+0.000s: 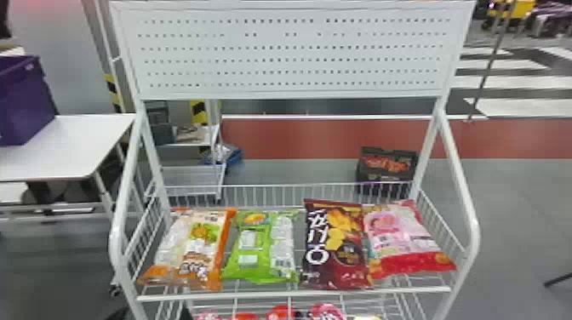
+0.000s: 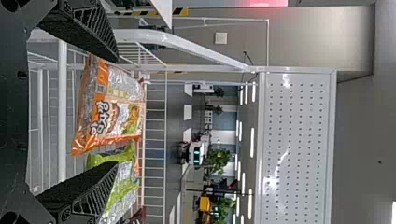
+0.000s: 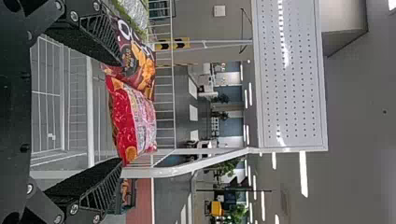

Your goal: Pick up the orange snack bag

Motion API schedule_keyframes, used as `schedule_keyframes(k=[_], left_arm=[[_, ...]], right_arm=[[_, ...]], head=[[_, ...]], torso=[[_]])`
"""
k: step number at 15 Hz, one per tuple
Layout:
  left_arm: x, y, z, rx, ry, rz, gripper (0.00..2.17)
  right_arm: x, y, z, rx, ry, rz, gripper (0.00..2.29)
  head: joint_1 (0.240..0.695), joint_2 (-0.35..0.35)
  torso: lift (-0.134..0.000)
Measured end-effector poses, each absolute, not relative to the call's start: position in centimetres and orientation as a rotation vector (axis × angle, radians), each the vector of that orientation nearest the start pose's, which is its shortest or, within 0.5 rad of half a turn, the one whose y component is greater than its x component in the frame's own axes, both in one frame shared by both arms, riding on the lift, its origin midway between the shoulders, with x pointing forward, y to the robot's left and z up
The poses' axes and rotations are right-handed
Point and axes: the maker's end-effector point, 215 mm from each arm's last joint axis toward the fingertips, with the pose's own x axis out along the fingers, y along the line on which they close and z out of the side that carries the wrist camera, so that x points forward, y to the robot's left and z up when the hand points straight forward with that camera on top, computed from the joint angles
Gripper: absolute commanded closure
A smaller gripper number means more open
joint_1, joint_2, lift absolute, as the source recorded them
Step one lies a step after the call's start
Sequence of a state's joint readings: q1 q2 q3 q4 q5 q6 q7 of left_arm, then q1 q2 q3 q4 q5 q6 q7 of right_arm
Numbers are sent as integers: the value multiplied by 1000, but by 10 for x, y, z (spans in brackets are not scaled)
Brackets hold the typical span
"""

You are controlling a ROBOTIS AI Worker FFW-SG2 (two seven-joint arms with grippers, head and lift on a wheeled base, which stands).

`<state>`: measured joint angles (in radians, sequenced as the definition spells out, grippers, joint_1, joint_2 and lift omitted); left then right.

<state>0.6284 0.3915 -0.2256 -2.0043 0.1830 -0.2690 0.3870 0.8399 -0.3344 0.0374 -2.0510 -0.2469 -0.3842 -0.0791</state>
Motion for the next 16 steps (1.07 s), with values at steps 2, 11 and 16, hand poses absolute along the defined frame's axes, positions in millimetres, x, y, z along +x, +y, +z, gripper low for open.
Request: schedule_keyframes(k=[2, 11, 16], left_arm=[[413, 219, -368, 8, 32, 14, 110], [517, 212, -410, 75, 162, 30, 110], [553, 224, -426, 112, 238, 43, 110]], right_arm=[[333, -250, -354, 35, 7, 107, 167], [332, -246, -354, 36, 7, 113, 171], [332, -247, -354, 34, 7, 114, 167]], head=[[499, 0], [499, 0], [499, 0]], torso=[[0], [0], [0]])
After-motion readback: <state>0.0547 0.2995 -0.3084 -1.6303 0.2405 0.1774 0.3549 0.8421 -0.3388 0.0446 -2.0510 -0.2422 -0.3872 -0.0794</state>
